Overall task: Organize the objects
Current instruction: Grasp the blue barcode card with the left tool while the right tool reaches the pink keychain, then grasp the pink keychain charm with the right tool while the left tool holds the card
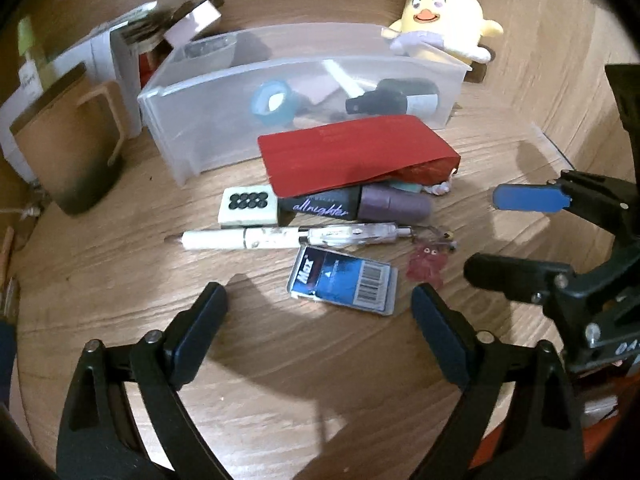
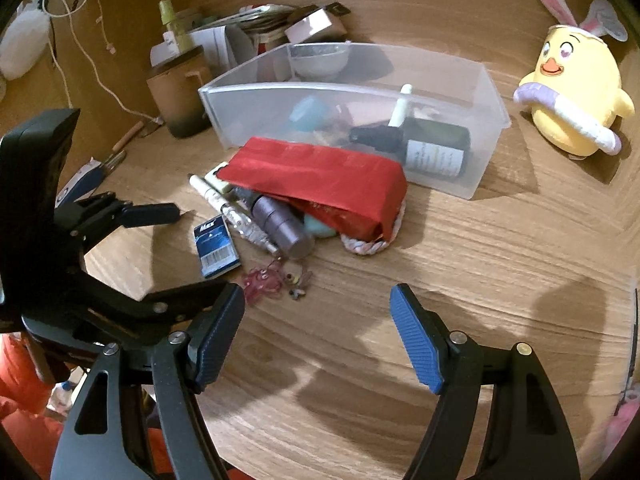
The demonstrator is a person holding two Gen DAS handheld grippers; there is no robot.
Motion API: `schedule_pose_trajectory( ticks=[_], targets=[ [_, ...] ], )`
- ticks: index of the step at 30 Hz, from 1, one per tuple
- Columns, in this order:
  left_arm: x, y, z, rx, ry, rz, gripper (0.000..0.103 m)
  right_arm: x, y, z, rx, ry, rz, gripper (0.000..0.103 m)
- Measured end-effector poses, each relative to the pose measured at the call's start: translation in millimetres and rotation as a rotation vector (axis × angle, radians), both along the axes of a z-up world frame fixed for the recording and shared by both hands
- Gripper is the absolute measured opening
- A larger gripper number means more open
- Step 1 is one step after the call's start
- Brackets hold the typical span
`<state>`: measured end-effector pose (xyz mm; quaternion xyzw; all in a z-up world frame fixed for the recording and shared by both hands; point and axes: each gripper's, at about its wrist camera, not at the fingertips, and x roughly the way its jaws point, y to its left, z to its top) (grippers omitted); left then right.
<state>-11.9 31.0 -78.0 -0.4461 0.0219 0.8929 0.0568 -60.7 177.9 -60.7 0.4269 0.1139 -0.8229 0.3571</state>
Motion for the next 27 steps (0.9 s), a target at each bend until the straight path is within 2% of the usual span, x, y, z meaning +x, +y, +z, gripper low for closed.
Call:
schedule_pose_trajectory(
  ticks=[1, 3, 4, 6, 12, 15, 17, 19, 22, 23, 27],
  targets=[
    [-0.1, 0.2, 0.8, 0.005, 0.009, -0.006, 0.085, 0.5, -0.9, -1.0, 0.002, 0.0, 0.003, 0.072],
    [-0.9, -0.8, 2.9, 0.008, 0.02, -0.01, 0.068, 1.1, -3.5, -3.5, 0.01, -0.001, 0.009, 0.072],
    [-1.8, -2.2, 3.8, 0.008, 0.025, -0.008, 0.063, 0.9, -5.0, -4.6, 0.011, -0.003, 0.013, 0.072],
    [-2.0, -5.7, 4.8, 0.011, 0.036, -0.001, 0.047, 0.6, -8.3, -6.8, 0.009, -0.015, 0.023, 0.073],
    [2.9, -14.3, 6.3, 0.052, 0.044, 0.02, 0.047, 6.6, -22.6, -9.7, 0.022, 0.022, 0.045, 0.07],
    [6.1, -19.8, 7.3, 0.079, 0.04, 0.041, 0.047, 12.2, -31.7, -12.0, 0.052, 0.077, 0.059, 0.054],
    [7.7, -23.5, 8.3, 0.095, 0.043, 0.056, 0.047, 15.1, -35.4, -12.2, 0.057, 0.099, 0.068, 0.039],
    [9.4, -26.1, 10.3, 0.104, 0.051, 0.069, 0.047, 16.5, -36.7, -11.7, 0.061, 0.107, 0.074, 0.027],
    [11.8, -30.0, 17.0, 0.117, 0.074, 0.084, 0.047, 14.4, -33.8, -10.6, 0.047, 0.091, 0.066, 0.015],
    [12.3, -31.0, 20.0, 0.121, 0.084, 0.089, 0.047, 13.5, -31.7, -10.3, 0.042, 0.084, 0.057, 0.012],
    [11.8, -34.6, 29.6, 0.139, 0.112, 0.103, 0.047, 11.9, -20.7, -6.0, 0.011, 0.074, 0.018, 0.011]
  ],
)
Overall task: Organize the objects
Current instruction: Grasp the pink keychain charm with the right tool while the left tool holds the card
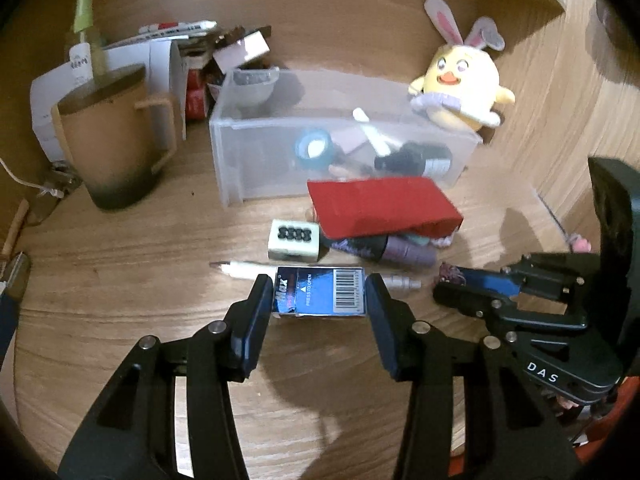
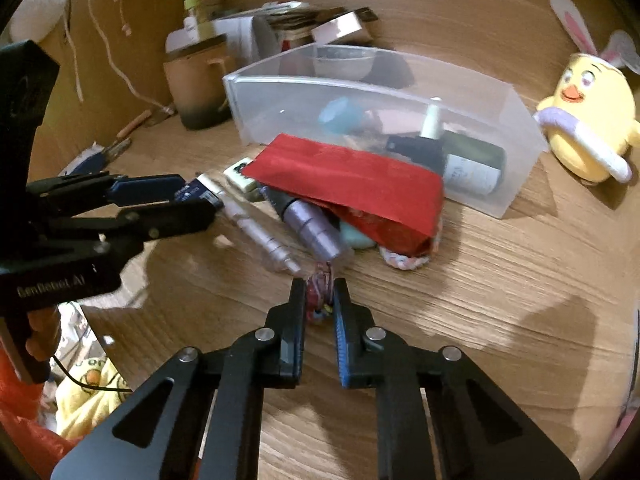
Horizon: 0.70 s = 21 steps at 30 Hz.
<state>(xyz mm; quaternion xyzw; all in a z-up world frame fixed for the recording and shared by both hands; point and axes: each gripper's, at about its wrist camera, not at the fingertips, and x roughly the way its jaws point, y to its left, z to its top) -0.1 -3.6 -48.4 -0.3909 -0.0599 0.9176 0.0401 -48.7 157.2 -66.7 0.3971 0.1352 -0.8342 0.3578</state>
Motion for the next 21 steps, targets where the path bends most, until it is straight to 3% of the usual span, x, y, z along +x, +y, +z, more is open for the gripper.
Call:
schedule_pose_trajectory(
  ticks=[11, 21],
  targets=[
    [-8.0, -7.3, 24.0, 0.041, 0.062, 0.03, 0.047, -8.5, 22.9, 33.9, -0.082, 0.069, -0.072, 0.011],
    [-20.7, -4.9, 60.6, 0.034, 0.167, 0.062, 0.047, -30.9, 30.5, 65.2, -0.151, 0.147, -0.124, 0.011]
  ],
)
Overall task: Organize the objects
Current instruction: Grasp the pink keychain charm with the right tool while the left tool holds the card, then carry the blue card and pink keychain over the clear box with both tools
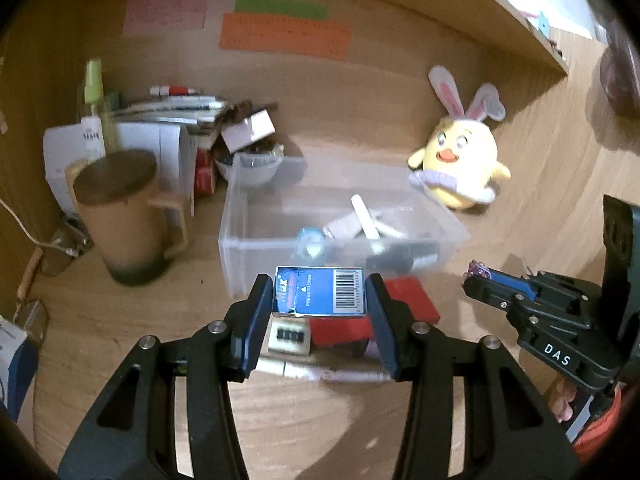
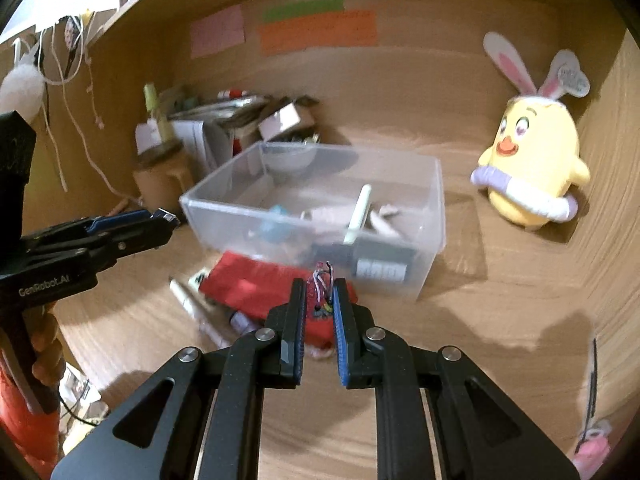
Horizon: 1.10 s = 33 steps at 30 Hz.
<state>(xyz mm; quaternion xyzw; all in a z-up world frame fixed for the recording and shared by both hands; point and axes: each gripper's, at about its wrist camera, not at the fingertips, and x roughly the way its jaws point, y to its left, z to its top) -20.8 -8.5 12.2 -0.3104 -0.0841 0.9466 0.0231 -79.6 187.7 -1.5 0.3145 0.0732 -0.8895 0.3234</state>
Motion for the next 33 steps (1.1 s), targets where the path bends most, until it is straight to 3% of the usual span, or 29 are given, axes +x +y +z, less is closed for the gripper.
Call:
schedule_pose_trajectory(
  ticks=[21, 29, 33],
  targets=[
    [-48.0, -1.1, 30.9, -0.039, 0.071, 0.055, 0.047, -39.6, -11.8, 39.7, -0.089, 0.103, -0.029, 0.011],
    [-81.5, -2.3, 12.1, -0.048, -0.006, 0.048, 0.047, -68.2, -15.4, 29.3, -0.075, 0.067, -0.065, 0.011],
    [-100.2, -3.9, -4.1, 0.003, -0.082, -0.003, 0.047, -82.4, -16.8, 18.8, -0.057, 0.033, -0.069, 0.011]
  ],
)
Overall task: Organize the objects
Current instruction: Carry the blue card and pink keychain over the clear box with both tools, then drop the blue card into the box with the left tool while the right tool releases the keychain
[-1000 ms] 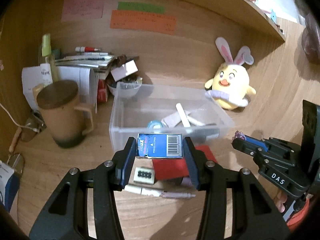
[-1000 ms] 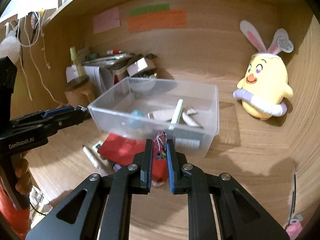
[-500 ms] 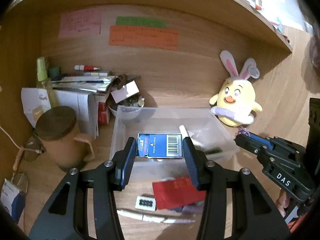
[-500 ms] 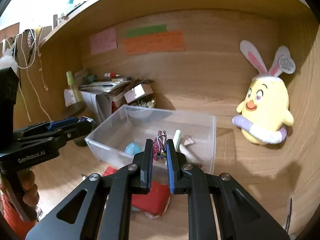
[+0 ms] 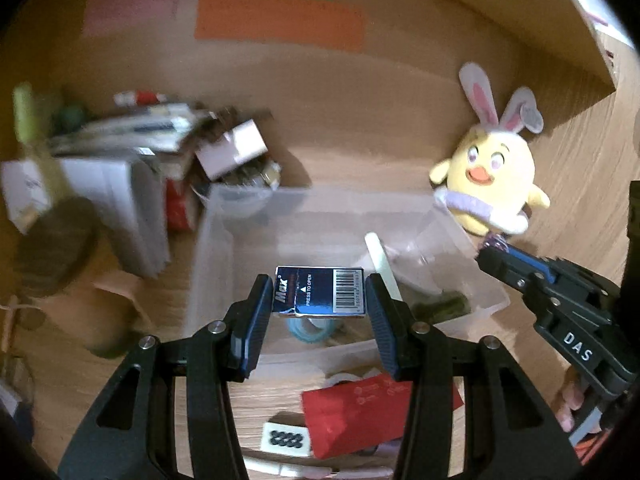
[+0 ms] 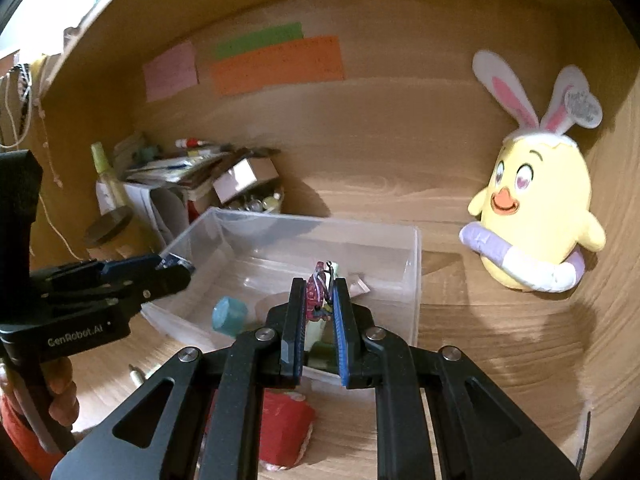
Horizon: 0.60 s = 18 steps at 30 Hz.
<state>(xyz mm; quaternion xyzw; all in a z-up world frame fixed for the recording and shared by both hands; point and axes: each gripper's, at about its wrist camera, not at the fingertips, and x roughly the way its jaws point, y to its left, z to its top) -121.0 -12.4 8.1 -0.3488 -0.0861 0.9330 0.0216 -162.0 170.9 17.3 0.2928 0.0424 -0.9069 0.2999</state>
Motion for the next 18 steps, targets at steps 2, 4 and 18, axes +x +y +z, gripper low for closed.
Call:
schedule_pose_trajectory(
  ticks=[2, 4, 18],
  targets=[
    [-7.3, 1.0, -5.7, 0.005, -0.022, -0.008, 0.047, -7.0, -0.9, -5.1, 0.011, -0.017, -0.003, 0.011],
    [-13.7, 2.8, -9.8, 0.004, -0.038, -0.012, 0.047, -13.3, -1.7, -10.4, 0.023, -0.032, -0.006, 0.011],
    [-43.9, 14.6, -33.5, -0.063, -0.105, -0.007, 0.047, -34.6, -13.7, -33.1, 0.071, -0.09, -0.003, 0.011]
  ],
)
